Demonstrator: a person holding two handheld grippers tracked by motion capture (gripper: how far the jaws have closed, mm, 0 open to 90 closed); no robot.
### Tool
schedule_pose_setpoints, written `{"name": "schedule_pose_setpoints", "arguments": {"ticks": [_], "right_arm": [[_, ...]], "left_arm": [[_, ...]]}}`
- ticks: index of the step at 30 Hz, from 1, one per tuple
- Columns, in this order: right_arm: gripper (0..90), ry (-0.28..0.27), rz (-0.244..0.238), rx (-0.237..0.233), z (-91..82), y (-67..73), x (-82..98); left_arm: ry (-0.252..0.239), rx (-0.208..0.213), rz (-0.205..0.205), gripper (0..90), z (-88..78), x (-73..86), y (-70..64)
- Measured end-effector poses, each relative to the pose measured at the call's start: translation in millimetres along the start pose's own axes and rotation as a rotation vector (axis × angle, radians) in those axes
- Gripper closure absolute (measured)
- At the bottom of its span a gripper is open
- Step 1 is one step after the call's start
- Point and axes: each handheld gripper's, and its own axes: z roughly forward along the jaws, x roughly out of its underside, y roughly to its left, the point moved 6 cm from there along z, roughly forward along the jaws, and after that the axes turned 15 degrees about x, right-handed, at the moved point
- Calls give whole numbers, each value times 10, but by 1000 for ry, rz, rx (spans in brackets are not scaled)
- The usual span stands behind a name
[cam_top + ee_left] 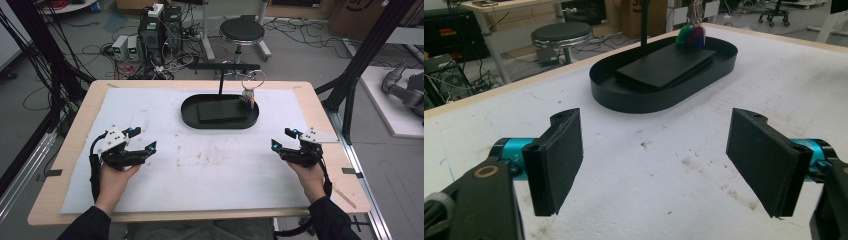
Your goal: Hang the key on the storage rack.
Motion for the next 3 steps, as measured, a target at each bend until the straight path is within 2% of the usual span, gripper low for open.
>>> {"name": "schedule_pose_setpoints", "arguments": {"ticks": [3], "right_arm": [[269, 12, 10, -3, 7, -12, 12]], "left_arm": [[2, -2, 3, 228, 1, -4, 11]]}}
